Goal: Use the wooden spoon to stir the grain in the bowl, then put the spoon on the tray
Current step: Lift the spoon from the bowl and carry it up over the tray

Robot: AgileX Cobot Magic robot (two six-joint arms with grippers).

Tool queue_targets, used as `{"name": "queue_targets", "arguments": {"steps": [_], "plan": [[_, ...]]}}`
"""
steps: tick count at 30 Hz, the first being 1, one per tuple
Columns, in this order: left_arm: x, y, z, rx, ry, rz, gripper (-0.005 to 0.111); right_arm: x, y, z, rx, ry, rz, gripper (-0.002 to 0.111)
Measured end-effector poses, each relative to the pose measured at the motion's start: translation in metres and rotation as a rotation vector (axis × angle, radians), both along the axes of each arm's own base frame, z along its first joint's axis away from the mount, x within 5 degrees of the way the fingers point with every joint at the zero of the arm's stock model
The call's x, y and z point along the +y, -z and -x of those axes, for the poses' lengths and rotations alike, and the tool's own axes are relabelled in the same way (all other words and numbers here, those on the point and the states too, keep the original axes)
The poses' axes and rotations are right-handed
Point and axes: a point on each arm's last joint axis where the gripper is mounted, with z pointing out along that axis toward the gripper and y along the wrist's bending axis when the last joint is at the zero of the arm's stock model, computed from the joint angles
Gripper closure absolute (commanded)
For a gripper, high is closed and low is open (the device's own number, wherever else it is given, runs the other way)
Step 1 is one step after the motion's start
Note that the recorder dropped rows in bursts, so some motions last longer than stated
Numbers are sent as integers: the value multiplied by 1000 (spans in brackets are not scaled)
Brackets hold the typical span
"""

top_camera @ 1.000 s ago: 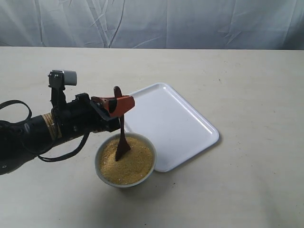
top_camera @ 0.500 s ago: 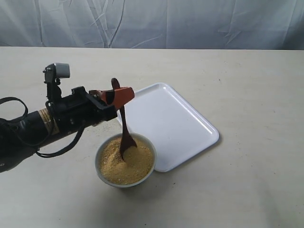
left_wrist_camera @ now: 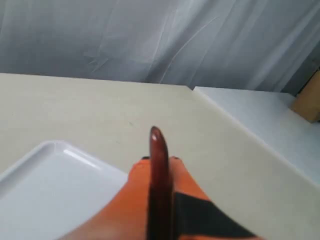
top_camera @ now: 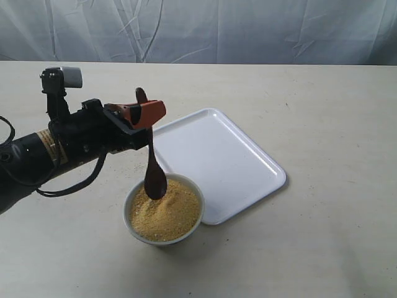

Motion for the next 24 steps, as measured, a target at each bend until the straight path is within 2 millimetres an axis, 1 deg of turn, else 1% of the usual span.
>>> {"name": "queue_targets", "arguments": {"steps": [2, 5, 9, 12, 16, 18, 20, 24], "plan": [[0, 0, 0, 5, 0, -22, 107, 0, 0, 0, 0, 0, 0, 108], [-2, -9, -5, -4, 9, -70, 107, 0, 0, 0, 0, 0, 0, 108], [-9, -39, -20, -25, 23, -142, 107, 0, 0, 0, 0, 0, 0, 108], [-16, -61, -34, -4, 47, -213, 107, 0, 0, 0, 0, 0, 0, 108], [-27, -87, -52, -7, 112, -327, 107, 0, 0, 0, 0, 0, 0, 108], [-33, -96, -63, 1, 140, -377, 107, 0, 0, 0, 0, 0, -2, 108], [-40, -101, -75, 34, 149, -385, 107, 0, 0, 0, 0, 0, -2, 108], [-54, -95, -101, 68, 165, -385, 107, 0, 0, 0, 0, 0, -2, 108]]}}
